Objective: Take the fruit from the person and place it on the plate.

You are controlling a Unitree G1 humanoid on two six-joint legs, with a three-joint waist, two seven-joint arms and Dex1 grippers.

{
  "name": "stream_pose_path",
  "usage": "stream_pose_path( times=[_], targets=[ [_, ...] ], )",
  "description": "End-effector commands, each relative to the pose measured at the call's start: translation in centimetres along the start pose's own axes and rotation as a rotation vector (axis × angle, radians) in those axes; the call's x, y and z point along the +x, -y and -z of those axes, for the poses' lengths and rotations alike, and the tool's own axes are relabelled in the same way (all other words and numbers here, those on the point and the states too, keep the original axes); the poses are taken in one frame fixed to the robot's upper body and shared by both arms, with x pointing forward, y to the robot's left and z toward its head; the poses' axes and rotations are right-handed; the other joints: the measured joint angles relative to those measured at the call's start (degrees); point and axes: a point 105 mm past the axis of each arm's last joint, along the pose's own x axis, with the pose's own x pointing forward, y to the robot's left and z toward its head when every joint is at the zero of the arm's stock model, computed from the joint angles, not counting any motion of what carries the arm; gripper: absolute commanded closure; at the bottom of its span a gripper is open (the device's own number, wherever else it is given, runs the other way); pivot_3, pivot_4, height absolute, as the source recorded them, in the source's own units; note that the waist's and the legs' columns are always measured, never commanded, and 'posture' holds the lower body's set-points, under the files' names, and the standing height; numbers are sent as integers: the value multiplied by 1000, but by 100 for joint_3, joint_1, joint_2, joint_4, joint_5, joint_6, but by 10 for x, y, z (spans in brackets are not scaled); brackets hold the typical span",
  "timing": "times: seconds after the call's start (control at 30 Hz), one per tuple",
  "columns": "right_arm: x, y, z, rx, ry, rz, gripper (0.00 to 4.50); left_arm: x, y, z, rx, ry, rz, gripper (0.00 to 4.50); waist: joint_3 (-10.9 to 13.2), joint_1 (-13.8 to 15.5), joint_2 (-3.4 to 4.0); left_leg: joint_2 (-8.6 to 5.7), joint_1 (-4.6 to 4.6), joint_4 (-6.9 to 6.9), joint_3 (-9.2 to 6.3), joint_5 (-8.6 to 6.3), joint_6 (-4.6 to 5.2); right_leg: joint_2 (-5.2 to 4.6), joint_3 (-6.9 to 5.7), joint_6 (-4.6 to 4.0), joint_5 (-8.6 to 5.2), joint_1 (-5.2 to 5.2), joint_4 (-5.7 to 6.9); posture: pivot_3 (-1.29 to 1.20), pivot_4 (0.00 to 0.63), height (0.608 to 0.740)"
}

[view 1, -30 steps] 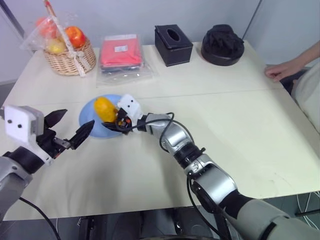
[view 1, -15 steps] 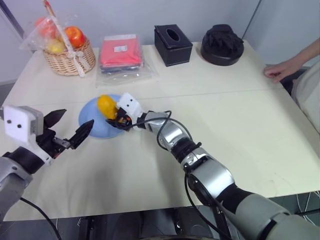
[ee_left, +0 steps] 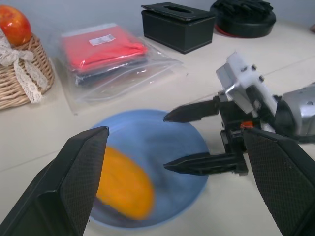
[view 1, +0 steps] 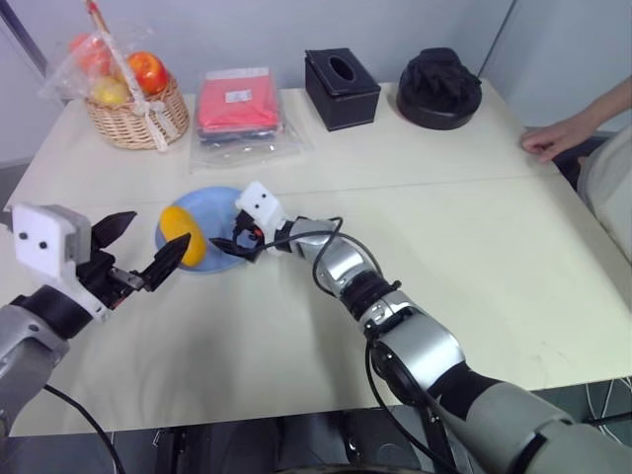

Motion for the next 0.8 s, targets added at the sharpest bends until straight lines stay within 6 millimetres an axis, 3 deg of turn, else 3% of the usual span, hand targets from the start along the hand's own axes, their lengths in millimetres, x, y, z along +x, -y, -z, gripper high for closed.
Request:
stream_pose_path(
  times=[0.03, 0.13, 0.3, 0.4, 0.5, 0.6, 0.8],
  targets=[
    [-21, 8, -36, -24, 108, -27, 14, -1, 4, -7, 29, 24, 15, 0, 0, 8, -1, -1, 0, 0, 0, 0, 0, -2, 0, 0, 0, 2, 0, 0, 150, 740],
    [-56, 15, -45, -51, 106, -52, 14, -2, 4, -5, 18, 17, 22, 0, 0, 34, -1, -4, 0, 1, -2, -1, 1, -6, -2, 0, 0, 5, -2, 0, 150, 740],
    [-140, 24, -57, -71, 68, -120, 14, -3, 6, -1, 5, -7, 48, 0, 1, 133, 2, -7, -1, 3, -1, -1, 3, -10, -1, 0, 0, 7, -7, 0, 150, 740],
    [-165, 26, -58, -67, 30, -126, 14, -4, 7, 0, 7, -13, 53, 0, 1, 98, 2, -1, 7, 2, 1, -2, 4, -3, 2, 0, 0, 11, -6, 0, 150, 740],
    [-213, 40, -66, -40, -5, -80, 14, -4, 7, 0, 0, -9, 57, 0, 6, 129, 7, 4, 8, -1, 1, -2, 4, 3, 2, -1, -1, 11, -6, 0, 150, 740],
    [-226, 38, -66, -25, -23, -84, 14, -4, 7, 1, -5, -12, 62, 0, 7, 154, 5, -3, 5, 2, 3, -3, 5, -7, 2, -1, -1, 14, -10, 0, 150, 740],
    [-233, 43, -58, -25, -59, -42, 14, -3, 11, 1, -15, -11, 93, 0, 7, 137, 7, 3, 10, 3, 5, -3, 6, 2, 3, -1, -1, 18, -9, 0, 150, 740]
  ],
)
